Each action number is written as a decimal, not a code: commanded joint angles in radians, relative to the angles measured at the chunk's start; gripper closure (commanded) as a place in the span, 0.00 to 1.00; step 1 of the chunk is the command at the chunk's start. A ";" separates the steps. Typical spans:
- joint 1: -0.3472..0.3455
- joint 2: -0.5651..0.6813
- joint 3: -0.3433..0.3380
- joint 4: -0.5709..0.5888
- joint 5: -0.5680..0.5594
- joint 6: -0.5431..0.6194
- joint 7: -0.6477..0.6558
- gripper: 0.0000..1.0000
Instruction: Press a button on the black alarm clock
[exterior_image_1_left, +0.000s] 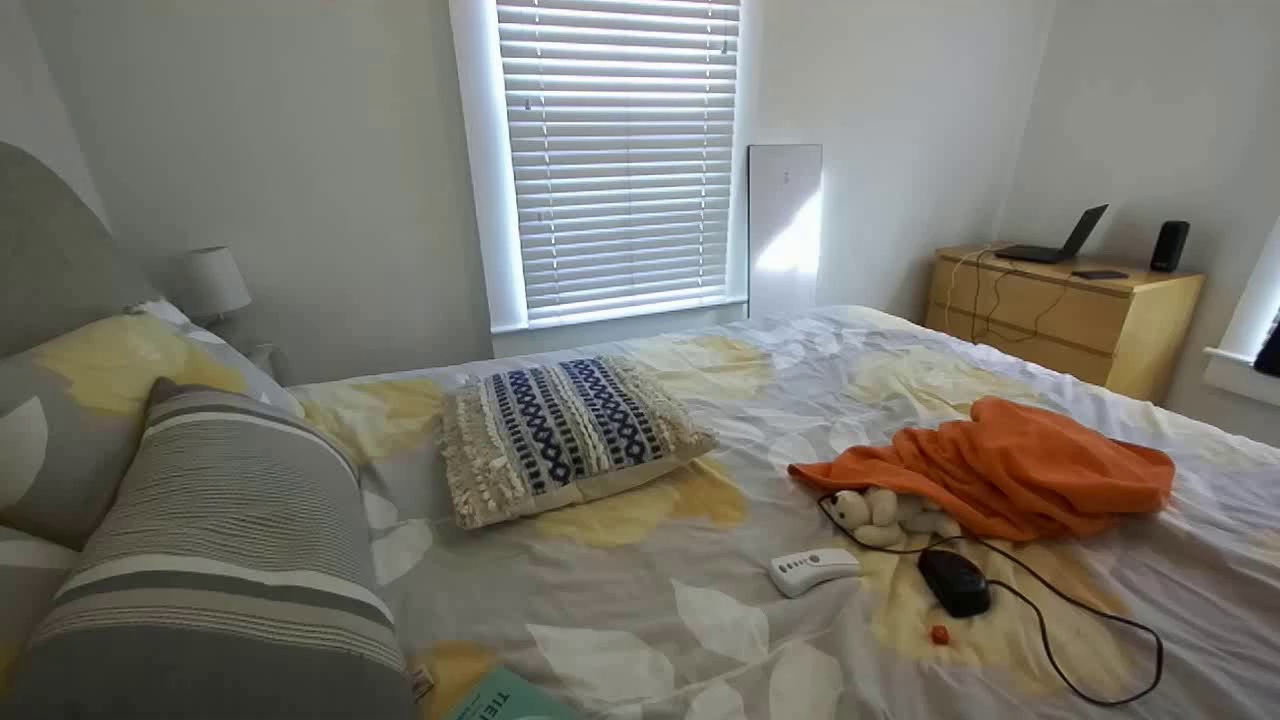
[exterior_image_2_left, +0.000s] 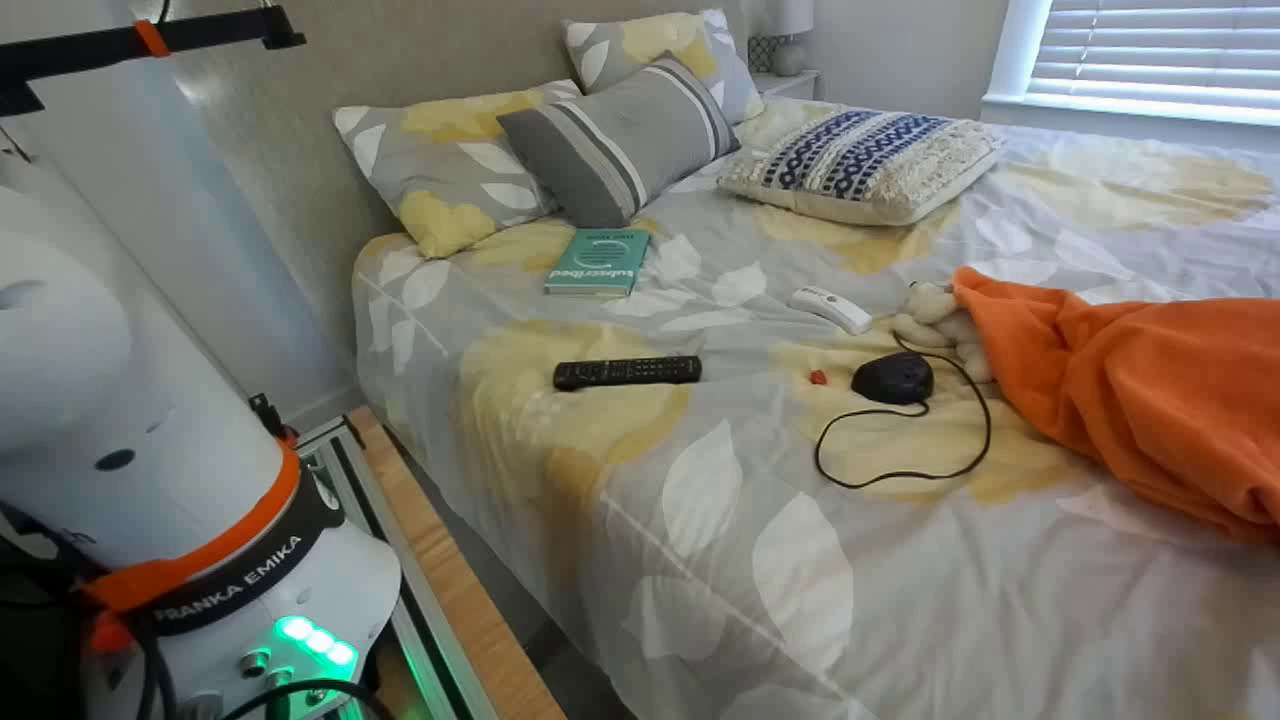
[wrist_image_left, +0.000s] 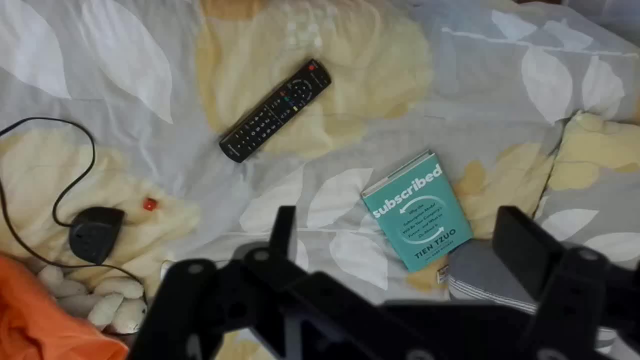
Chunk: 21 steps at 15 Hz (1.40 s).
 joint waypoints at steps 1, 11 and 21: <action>-0.018 0.001 0.014 0.002 0.008 -0.004 -0.008 0.00; -0.091 0.018 -0.008 -0.050 -0.069 0.156 -0.013 0.00; -0.147 0.218 -0.212 -0.183 -0.032 0.552 -0.295 0.00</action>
